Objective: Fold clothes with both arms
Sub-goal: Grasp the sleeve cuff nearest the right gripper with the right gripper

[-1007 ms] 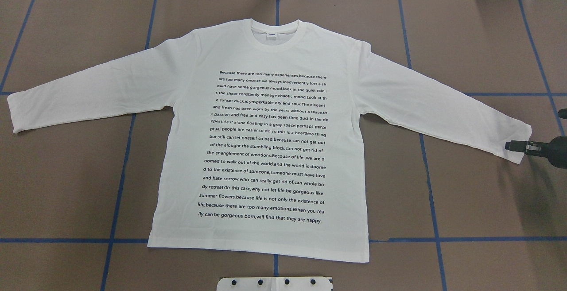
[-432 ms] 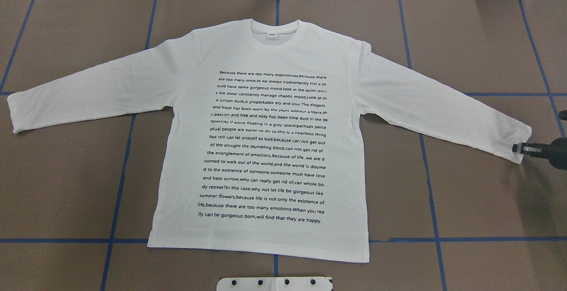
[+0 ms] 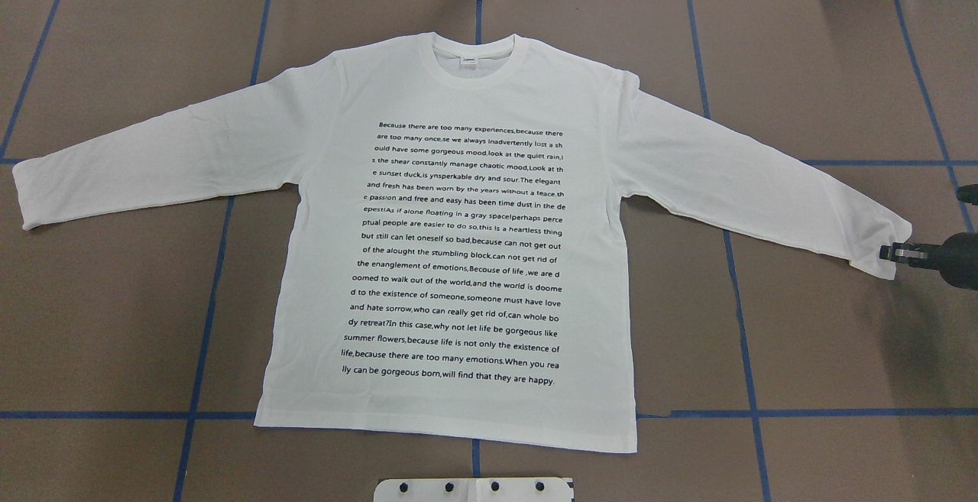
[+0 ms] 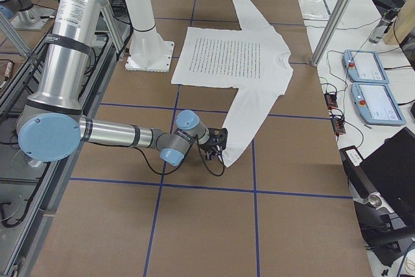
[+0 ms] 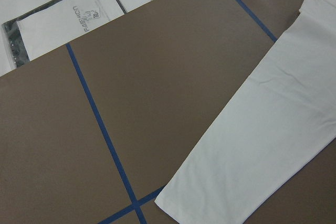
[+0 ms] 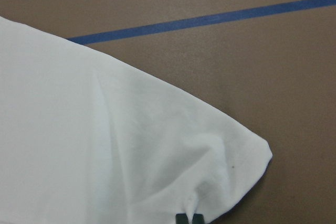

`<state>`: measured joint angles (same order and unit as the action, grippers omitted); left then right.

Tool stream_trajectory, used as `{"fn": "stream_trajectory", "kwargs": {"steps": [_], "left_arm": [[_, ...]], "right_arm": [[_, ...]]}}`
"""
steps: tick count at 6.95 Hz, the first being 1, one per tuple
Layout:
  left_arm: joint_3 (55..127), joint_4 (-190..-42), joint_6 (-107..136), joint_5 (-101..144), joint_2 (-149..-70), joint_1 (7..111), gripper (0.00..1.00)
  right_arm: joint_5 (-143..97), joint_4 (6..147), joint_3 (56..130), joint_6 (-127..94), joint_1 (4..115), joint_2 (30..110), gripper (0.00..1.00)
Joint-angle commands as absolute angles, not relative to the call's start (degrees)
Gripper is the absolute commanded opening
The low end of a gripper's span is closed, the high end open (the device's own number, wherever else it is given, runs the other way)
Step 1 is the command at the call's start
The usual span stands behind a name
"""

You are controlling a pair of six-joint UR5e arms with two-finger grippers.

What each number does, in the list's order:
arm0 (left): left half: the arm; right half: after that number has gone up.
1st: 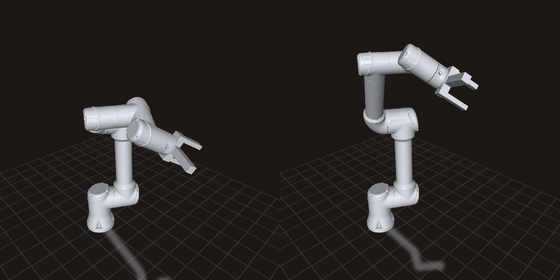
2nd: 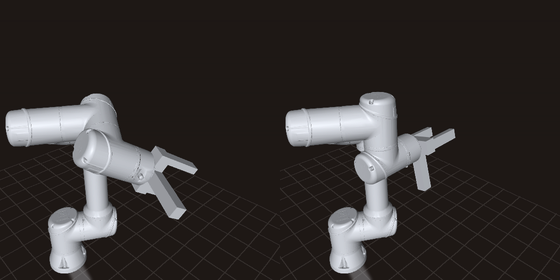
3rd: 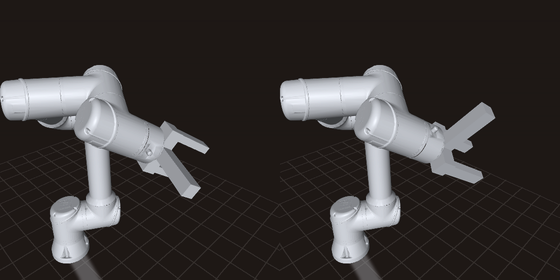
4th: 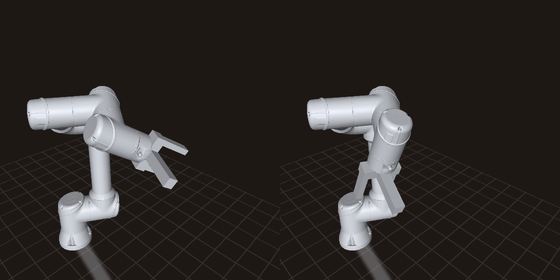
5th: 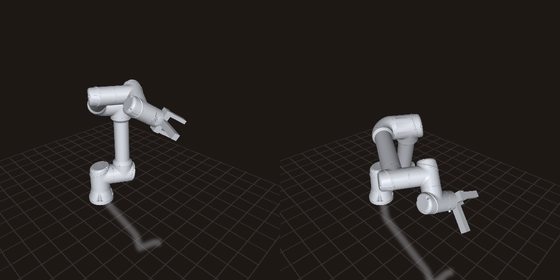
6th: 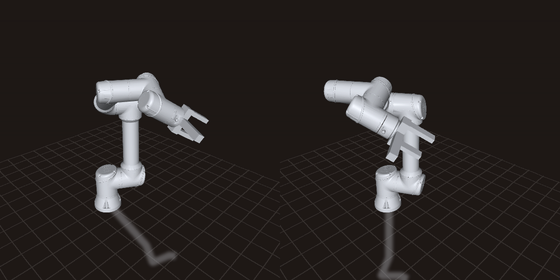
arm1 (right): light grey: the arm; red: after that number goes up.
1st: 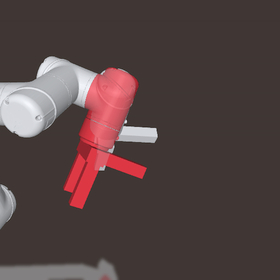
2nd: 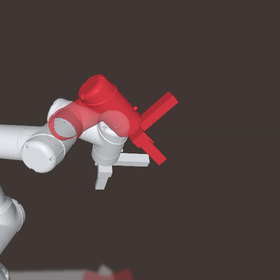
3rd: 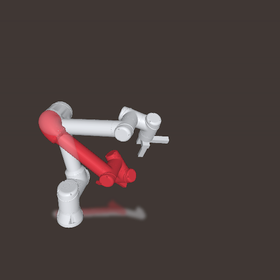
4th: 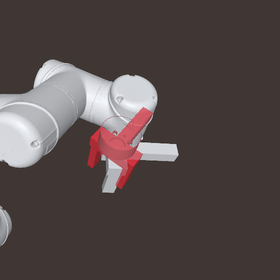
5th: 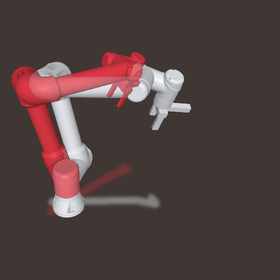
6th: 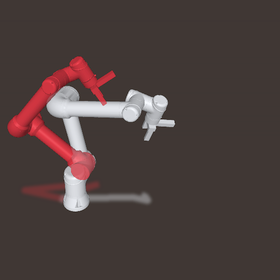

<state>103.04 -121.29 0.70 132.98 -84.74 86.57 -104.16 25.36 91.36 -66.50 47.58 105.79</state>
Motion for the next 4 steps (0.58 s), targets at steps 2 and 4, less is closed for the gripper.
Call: {"fn": "stream_trajectory", "kwargs": {"steps": [2, 4], "left_arm": [[103.01, -121.29, 0.7, 132.98, -84.73, 86.57, 1.0], [103.01, -121.29, 0.7, 132.98, -84.73, 86.57, 1.0]], "right_arm": [[-106.08, 56.12, 107.19, -66.36, 51.05, 96.67, 0.0], [-105.03, 79.08, 107.32, -66.44, 50.98, 77.7, 0.0]]}}
